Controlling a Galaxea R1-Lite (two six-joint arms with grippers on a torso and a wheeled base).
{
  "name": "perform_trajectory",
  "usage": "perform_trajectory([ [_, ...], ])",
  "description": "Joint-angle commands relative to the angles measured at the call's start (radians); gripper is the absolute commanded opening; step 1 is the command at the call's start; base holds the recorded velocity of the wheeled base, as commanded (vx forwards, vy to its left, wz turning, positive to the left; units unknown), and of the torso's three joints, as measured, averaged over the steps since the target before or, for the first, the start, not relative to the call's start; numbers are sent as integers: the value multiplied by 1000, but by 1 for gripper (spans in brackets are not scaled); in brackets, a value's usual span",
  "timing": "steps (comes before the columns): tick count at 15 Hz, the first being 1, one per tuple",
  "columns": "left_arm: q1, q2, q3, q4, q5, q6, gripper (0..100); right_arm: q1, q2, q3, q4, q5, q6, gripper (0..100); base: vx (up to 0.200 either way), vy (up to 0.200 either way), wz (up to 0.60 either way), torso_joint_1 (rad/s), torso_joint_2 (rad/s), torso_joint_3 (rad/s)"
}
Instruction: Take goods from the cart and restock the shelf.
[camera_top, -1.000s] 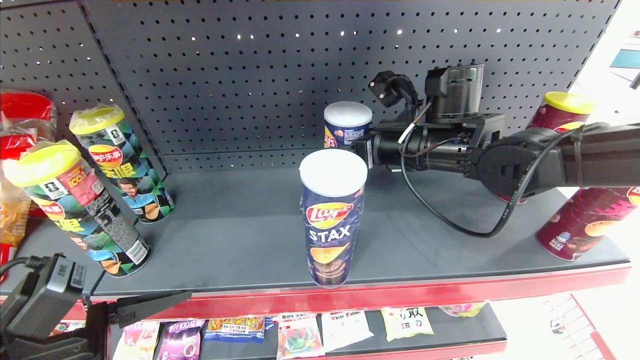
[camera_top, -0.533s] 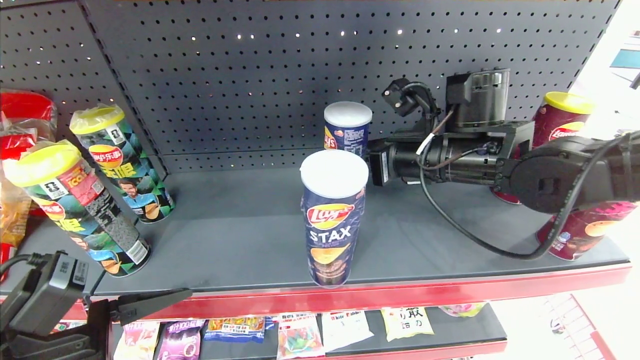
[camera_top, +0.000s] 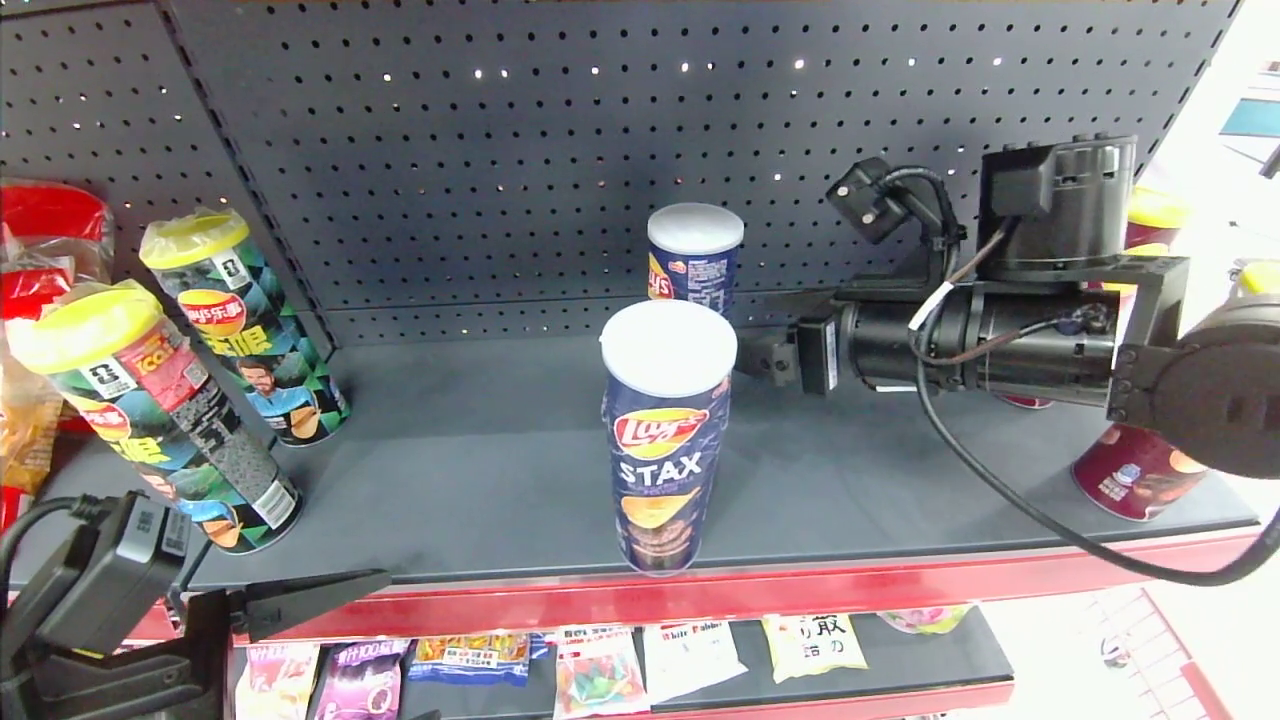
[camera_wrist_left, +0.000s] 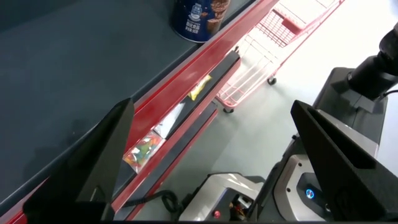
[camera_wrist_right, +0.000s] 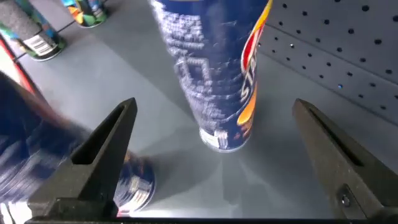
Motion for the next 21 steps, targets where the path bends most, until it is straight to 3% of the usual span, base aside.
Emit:
perform_trajectory([
  [1, 0, 20, -3, 0, 1, 0, 100, -11, -63, 34, -1, -3, -1, 100, 0, 0, 0, 0, 0, 0],
  [4, 1, 28, -8, 0, 1, 2, 100, -29, -97, 68, 1, -35, -1, 100, 0, 0, 0, 0, 0, 0],
  [11, 0, 33, -23, 0, 43, 8, 100, -37, -281, 295, 2, -61, -3, 100, 0, 0, 0, 0, 0, 0],
  [16, 0, 123, -91, -2, 44, 17, 100, -29, -446, 468, 12, -53, -8, 100, 0, 0, 0, 0, 0, 0],
  [17, 0, 143, -100, -2, 44, 34, 100, -20, -468, 480, 12, -53, -8, 100, 0, 0, 0, 0, 0, 0],
  [20, 0, 209, -109, -2, 46, 126, 100, -14, -511, 503, 15, -53, -8, 100, 0, 0, 0, 0, 0, 0],
  [21, 0, 227, -114, -2, 44, 135, 100, -16, -528, 490, 58, -55, -8, 100, 0, 0, 0, 0, 0, 0],
])
